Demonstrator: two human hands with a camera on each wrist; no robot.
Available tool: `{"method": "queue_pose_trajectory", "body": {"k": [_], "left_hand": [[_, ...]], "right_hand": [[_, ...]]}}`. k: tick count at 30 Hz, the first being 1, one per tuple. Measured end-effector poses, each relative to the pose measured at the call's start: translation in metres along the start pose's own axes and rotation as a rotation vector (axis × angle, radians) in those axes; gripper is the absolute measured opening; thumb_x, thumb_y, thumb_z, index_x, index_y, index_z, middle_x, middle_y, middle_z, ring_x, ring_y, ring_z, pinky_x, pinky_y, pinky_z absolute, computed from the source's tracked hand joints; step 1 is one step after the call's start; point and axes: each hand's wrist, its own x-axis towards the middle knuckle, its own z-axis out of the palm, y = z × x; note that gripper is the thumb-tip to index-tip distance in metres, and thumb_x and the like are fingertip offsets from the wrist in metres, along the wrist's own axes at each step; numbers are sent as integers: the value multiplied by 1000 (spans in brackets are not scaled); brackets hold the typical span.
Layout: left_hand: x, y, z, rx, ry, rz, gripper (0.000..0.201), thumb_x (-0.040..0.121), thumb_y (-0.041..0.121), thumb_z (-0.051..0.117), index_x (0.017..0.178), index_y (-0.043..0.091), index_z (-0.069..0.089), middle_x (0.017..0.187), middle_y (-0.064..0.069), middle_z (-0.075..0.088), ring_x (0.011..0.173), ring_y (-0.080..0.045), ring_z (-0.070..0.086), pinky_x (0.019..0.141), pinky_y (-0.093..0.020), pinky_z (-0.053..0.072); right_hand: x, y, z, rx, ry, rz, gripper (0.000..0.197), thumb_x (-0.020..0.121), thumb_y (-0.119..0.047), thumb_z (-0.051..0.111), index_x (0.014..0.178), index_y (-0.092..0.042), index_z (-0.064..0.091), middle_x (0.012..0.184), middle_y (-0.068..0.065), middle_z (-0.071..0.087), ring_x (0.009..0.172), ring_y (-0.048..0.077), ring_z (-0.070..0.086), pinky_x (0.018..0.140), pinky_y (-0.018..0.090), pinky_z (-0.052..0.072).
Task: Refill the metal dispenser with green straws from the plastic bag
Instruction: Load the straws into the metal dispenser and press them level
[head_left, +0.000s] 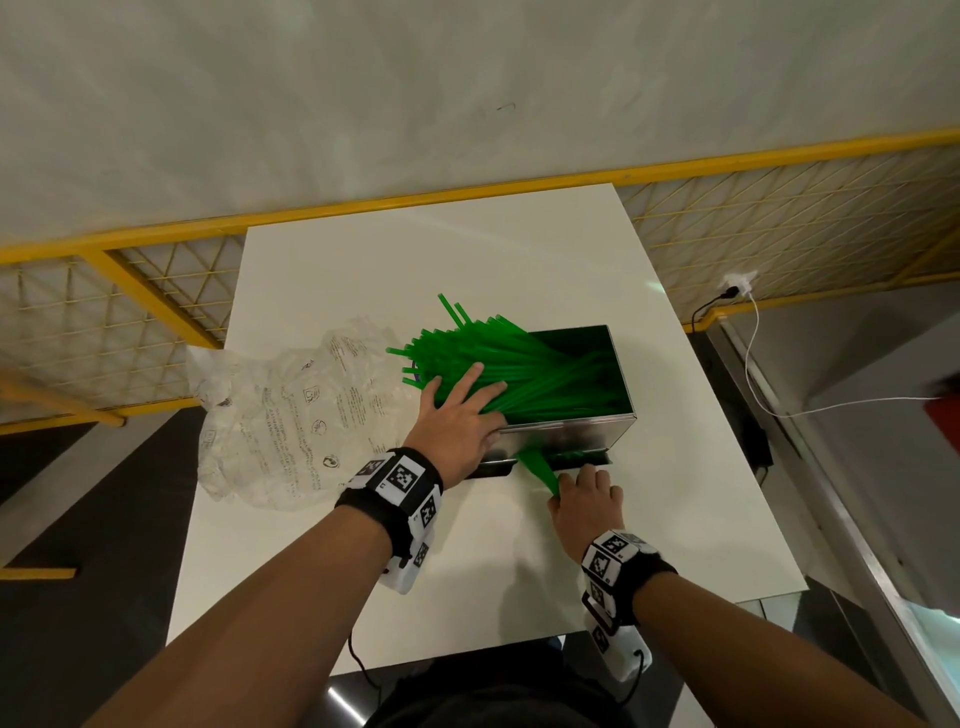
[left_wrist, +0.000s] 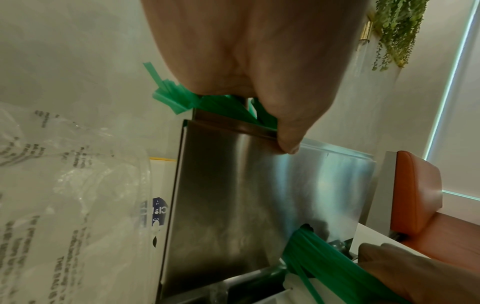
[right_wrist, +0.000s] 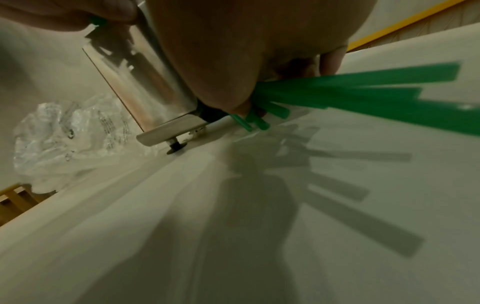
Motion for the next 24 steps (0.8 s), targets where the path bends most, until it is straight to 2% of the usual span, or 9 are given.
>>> {"method": "queue_pose_trajectory", "body": {"k": [3, 6, 10, 13, 14, 17, 20, 24], "left_hand": [[0, 0, 1, -18, 21, 5, 29, 99, 33, 38, 117, 27, 60, 155, 9, 24, 147, -20, -3, 112, -52, -1], [1, -1, 2, -14, 16, 2, 29, 99, 34, 38, 118, 28, 60, 155, 9, 24, 147, -20, -3, 112, -52, -1], [1, -3, 5, -31, 55, 21, 26, 97, 32, 43, 113, 26, 64, 152, 7, 31, 147, -23, 3, 111, -55, 3], [1, -3, 5, -28, 33, 3, 28, 99, 33, 40, 115, 28, 62, 154, 9, 27, 147, -21, -1, 112, -54, 2], [1, -3, 4, -25, 19, -2, 29, 99, 33, 38, 117, 29, 60, 154, 10, 24, 147, -20, -3, 112, -53, 2], [2, -1, 0, -17, -14, 1, 28, 99, 31, 39, 121, 31, 57, 155, 10, 21, 147, -19, -6, 112, -54, 3], [-1, -1, -12, -133, -37, 13, 32, 97, 34, 43, 128, 35, 51, 155, 10, 23, 146, -17, -3, 112, -54, 1], [-9, 0, -34, -292, 95, -20, 41, 93, 51, 41, 132, 40, 47, 153, 10, 28, 146, -17, 4, 112, -51, -3]], "right_hand": [[1, 3, -1, 57, -34, -58, 35, 99, -31, 33, 126, -13, 46, 124, 8, 52, 111, 26, 49, 95, 36, 36], [-1, 9, -2, 195, -123, -74, 30, 100, -28, 32, 123, -12, 44, 110, 9, 64, 97, 28, 62, 84, 34, 43], [-17, 37, 6, 264, -244, -22, 26, 99, -28, 32, 114, -12, 47, 107, 15, 63, 94, 32, 63, 77, 35, 47], [-34, 65, 11, 248, -305, -25, 20, 99, -33, 36, 100, -16, 46, 107, 15, 63, 94, 32, 62, 72, 32, 43], [-38, 72, 9, 236, -317, -35, 20, 98, -33, 37, 100, -16, 46, 108, 16, 62, 94, 32, 62, 71, 31, 41], [-49, 84, -11, 185, -353, -73, 29, 97, -33, 38, 110, -11, 52, 107, 15, 62, 95, 32, 61, 73, 31, 42], [-55, 89, -45, 90, -363, -135, 31, 95, -34, 40, 111, -13, 56, 107, 13, 63, 96, 30, 61, 76, 31, 44], [-60, 88, -101, -128, -279, -221, 33, 94, -37, 38, 112, -17, 57, 110, 10, 61, 99, 28, 60, 81, 32, 45]]}}
